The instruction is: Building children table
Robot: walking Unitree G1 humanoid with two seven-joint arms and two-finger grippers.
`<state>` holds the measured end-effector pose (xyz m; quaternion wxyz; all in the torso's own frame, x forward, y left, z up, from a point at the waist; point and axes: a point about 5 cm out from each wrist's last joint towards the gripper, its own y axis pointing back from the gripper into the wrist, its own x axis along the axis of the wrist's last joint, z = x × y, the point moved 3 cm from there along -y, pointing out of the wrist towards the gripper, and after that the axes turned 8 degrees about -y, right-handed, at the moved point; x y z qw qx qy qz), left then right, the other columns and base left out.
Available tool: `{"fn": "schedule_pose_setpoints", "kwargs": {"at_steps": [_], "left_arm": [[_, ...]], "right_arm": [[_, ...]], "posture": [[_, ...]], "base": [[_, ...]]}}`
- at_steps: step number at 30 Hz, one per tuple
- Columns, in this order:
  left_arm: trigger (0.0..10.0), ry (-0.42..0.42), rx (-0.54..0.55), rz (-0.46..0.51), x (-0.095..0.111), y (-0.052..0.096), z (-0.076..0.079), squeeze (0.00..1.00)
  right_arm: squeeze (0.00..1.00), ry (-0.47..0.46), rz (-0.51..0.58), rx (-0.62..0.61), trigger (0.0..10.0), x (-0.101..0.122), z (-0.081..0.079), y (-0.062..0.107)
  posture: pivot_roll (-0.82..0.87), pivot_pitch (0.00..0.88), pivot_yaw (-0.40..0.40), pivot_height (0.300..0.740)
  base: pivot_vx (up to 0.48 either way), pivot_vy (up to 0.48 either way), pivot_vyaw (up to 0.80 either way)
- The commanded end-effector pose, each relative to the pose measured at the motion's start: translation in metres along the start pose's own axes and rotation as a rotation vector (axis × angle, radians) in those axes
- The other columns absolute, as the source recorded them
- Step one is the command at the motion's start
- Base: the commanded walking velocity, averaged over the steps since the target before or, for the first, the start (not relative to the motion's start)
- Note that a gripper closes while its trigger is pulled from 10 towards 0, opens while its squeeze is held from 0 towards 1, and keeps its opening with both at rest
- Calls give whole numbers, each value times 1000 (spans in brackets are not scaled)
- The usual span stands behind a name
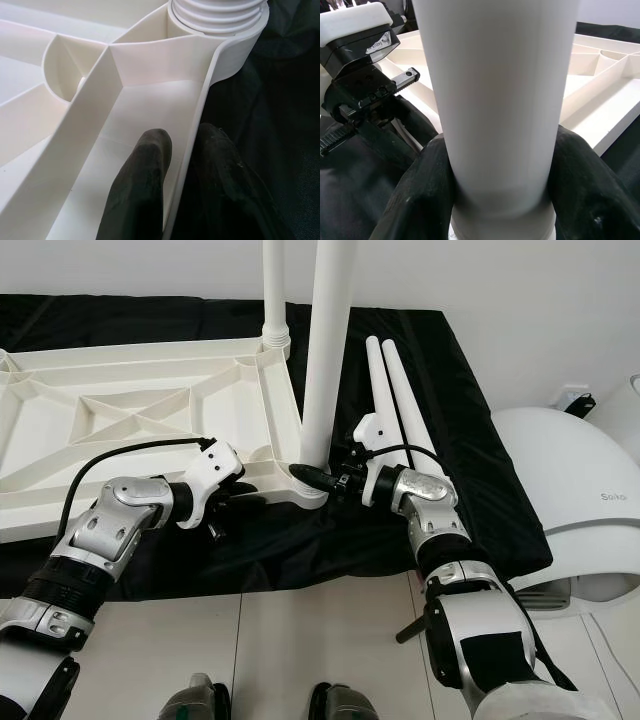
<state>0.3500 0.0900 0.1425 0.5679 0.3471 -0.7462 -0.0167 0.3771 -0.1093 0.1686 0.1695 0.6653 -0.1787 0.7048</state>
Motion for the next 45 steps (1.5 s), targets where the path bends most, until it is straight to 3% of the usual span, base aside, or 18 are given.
{"fn": "schedule_pose_setpoints", "kwargs": {"at_steps": [1,2,3,30,38,45], "left_arm": [[10000,27,-21,-25,-10,-2,9,0],[10000,27,-21,-25,-10,-2,9,0],[10000,27,-20,-24,-10,-3,9,0],[10000,30,-9,-26,-10,-4,12,0],[10000,35,3,-24,-9,-6,12,0],[10000,40,7,-22,-8,-6,12,0]], "right_arm": [[0,-45,16,4,6510,-6,-3,1],[0,-45,16,4,6510,-6,-3,1],[0,-56,21,-1,10000,-7,-3,2],[0,-132,193,-224,10000,-8,-18,-3],[0,-152,231,-346,10000,-9,-27,-6],[0,-170,255,-525,10000,-10,-29,-9]], "posture": [[21,64,-36,740],[21,64,-36,740],[20,60,-37,740],[14,76,-39,740],[15,82,-40,740],[17,83,-42,740]], "base": [[0,0,0],[0,0,0],[0,0,0],[0,0,0],[0,0,0],[0,0,0]]}}
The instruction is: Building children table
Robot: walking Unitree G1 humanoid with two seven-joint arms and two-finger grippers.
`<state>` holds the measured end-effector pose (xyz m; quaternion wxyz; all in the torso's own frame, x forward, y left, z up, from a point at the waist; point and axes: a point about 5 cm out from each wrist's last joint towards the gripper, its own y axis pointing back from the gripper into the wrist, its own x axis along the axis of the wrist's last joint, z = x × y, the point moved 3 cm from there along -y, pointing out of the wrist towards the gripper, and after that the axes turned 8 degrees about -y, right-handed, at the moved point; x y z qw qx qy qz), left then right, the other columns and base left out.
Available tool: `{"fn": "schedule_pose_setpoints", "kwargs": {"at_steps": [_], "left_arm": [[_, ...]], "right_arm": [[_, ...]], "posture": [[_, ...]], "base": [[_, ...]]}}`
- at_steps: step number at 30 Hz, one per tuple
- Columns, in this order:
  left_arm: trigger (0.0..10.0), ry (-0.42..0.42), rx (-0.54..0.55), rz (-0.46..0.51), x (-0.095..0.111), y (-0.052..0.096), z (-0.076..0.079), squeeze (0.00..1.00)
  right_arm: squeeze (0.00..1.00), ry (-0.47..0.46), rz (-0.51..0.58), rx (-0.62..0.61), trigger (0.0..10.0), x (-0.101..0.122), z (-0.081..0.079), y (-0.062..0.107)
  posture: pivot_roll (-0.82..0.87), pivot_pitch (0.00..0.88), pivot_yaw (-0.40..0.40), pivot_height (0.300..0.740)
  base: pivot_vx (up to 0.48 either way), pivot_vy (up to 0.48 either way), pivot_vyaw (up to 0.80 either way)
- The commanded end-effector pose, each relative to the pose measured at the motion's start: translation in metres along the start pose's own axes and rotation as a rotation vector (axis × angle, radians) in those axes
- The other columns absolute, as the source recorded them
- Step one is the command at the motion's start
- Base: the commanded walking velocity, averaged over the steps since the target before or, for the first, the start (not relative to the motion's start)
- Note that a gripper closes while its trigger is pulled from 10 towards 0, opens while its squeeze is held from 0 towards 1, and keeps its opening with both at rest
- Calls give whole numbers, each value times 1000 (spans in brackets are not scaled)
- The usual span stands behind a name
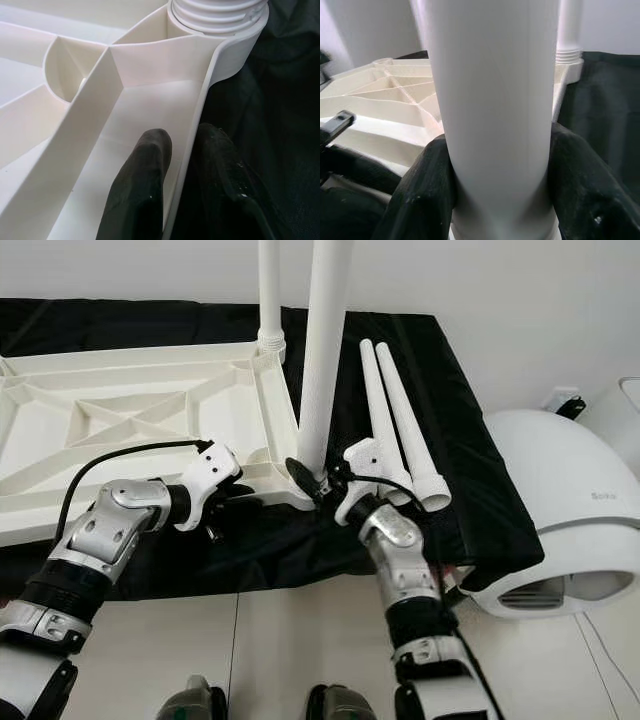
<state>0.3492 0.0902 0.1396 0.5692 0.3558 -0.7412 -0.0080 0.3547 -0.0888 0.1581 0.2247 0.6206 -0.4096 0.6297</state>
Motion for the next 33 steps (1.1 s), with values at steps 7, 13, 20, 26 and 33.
{"fn": "schedule_pose_setpoints", "kwargs": {"at_steps": [7,13,20,26,33], "left_arm": [[10000,28,-7,-16,-6,-5,9,0],[10000,29,-5,-15,-6,-5,9,0],[10000,25,-3,-14,-4,-6,8,0],[10000,22,-6,-14,-4,-7,8,0],[10000,20,-4,-13,-4,-7,8,0]], "right_arm": [[0,-51,16,-208,10000,-10,-10,-4],[0,-53,6,-273,10000,-16,-18,-4],[0,-71,-16,-386,10000,-25,-30,-5],[0,-55,-13,-397,10000,-24,-30,-5],[1000,-57,-4,-377,10000,-21,-29,-3]], "posture": [[21,81,-44,740],[23,76,-45,740],[23,60,-45,740],[21,51,-45,740],[22,47,-48,740]], "base": [[0,0,0],[0,0,0],[0,0,0],[0,0,0],[0,0,0]]}}
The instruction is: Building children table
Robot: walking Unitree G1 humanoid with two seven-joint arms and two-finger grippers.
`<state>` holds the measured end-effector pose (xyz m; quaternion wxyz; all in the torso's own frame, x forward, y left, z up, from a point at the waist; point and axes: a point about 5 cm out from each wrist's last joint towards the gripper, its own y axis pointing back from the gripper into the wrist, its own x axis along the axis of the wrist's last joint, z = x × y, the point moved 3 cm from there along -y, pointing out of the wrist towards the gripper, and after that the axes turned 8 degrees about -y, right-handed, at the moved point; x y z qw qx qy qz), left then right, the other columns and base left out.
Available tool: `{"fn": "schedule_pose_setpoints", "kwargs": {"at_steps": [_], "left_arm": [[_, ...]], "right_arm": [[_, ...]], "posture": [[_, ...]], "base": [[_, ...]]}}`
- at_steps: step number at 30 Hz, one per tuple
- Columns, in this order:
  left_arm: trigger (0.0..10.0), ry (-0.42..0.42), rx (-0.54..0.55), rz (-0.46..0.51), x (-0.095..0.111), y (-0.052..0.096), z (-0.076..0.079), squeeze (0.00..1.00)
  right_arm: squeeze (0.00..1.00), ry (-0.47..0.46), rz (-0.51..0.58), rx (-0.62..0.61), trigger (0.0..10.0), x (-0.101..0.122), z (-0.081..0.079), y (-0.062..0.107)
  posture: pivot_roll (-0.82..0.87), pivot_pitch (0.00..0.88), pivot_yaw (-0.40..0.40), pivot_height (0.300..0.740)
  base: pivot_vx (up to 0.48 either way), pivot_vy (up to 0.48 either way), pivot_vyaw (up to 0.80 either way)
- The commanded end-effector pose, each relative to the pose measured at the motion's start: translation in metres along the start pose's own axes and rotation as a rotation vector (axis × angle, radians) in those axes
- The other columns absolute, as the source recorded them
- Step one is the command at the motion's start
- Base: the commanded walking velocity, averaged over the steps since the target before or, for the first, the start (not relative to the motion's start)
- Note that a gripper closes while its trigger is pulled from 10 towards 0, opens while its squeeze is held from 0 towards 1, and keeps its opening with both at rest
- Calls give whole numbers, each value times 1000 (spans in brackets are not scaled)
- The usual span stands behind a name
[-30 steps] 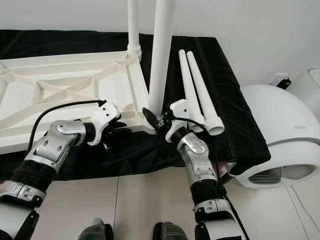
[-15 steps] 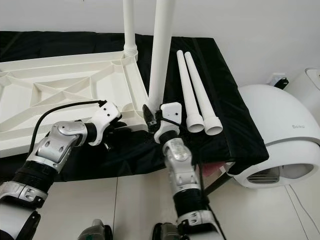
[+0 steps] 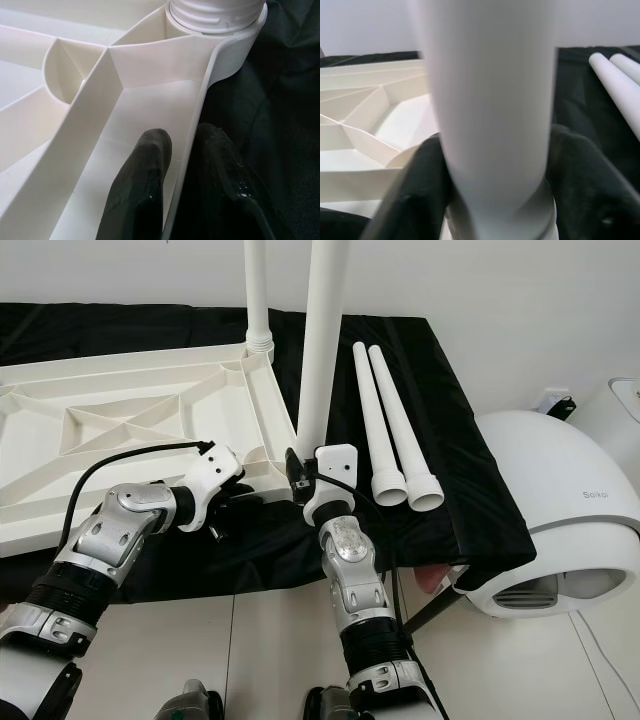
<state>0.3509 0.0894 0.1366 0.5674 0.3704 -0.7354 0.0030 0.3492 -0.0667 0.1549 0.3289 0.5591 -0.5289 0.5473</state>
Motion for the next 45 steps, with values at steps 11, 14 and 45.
{"fn": "schedule_pose_setpoints", "kwargs": {"at_steps": [11,14,45], "left_arm": [[10000,10,-35,1,-2,-4,8,0],[10000,9,-43,-3,-3,-3,10,0],[10000,6,-59,4,-2,-1,11,0]], "right_arm": [[1000,-51,-44,3,10000,-11,-3,7],[1000,-56,-43,59,10000,-8,6,6],[0,63,-264,744,10000,15,46,-7]], "posture": [[18,55,-50,740],[14,60,-48,740],[23,55,-46,740]], "base": [[0,0,0],[0,0,0],[0,0,0]]}}
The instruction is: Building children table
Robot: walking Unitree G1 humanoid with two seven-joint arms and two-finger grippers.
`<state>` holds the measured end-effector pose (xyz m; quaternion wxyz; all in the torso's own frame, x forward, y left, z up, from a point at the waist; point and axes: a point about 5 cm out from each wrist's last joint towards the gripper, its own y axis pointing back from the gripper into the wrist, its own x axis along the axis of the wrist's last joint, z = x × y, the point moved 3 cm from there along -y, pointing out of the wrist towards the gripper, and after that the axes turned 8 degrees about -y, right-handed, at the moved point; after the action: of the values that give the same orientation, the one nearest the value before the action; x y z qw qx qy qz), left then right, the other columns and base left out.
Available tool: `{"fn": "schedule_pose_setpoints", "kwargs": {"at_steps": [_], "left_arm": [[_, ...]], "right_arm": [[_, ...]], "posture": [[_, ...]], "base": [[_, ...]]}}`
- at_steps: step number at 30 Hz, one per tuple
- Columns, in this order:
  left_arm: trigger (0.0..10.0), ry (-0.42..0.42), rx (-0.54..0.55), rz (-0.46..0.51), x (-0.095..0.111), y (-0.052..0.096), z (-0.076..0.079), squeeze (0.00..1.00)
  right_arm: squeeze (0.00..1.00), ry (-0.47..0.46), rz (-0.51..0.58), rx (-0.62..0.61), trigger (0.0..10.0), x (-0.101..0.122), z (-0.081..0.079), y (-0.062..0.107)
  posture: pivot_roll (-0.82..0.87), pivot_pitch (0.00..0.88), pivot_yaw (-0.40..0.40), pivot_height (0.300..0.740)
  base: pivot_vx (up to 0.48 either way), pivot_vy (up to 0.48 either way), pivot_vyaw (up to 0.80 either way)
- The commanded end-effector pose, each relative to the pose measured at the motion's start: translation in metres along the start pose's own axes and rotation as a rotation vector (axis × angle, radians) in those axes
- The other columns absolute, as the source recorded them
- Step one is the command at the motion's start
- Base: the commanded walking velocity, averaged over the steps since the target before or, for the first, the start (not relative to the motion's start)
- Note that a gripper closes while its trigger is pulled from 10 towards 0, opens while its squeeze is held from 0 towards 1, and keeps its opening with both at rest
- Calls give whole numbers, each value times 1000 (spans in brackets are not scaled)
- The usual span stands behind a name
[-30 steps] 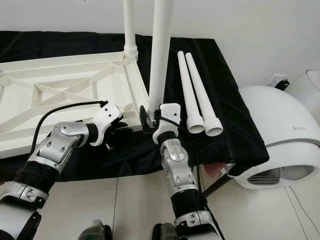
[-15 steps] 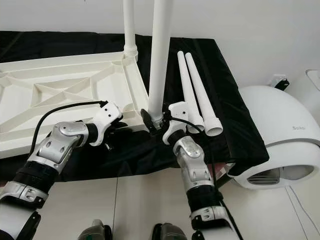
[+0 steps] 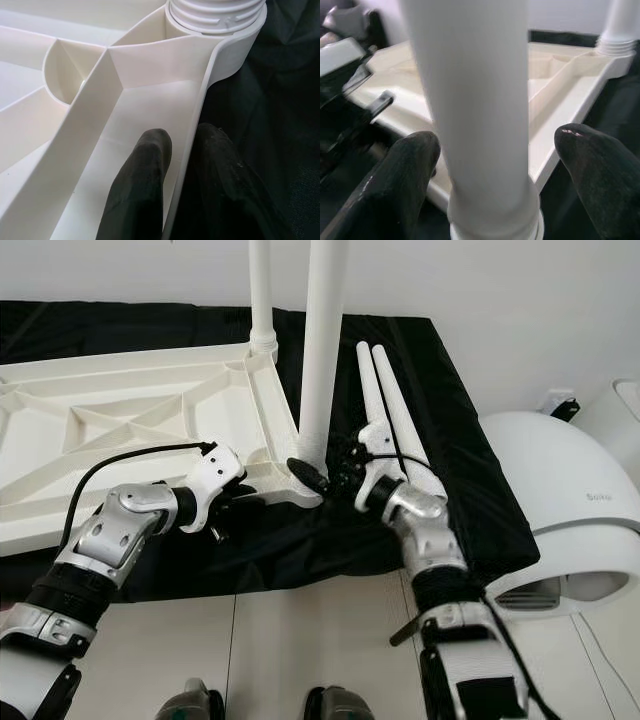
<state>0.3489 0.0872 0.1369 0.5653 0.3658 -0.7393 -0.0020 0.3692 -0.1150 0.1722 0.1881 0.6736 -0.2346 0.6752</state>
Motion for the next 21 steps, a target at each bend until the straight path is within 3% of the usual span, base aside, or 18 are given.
{"fn": "schedule_pose_setpoints", "kwargs": {"at_steps": [1,21], "left_arm": [[10000,18,-48,1,-4,-1,8,0],[10000,16,-57,4,-4,0,12,0]], "right_arm": [[0,-13,-43,41,10000,-10,-4,0],[0,33,-83,86,10000,-6,8,-9]], "posture": [[23,55,-46,740],[38,39,-46,740]], "base": [[0,0,0],[0,0,0]]}}
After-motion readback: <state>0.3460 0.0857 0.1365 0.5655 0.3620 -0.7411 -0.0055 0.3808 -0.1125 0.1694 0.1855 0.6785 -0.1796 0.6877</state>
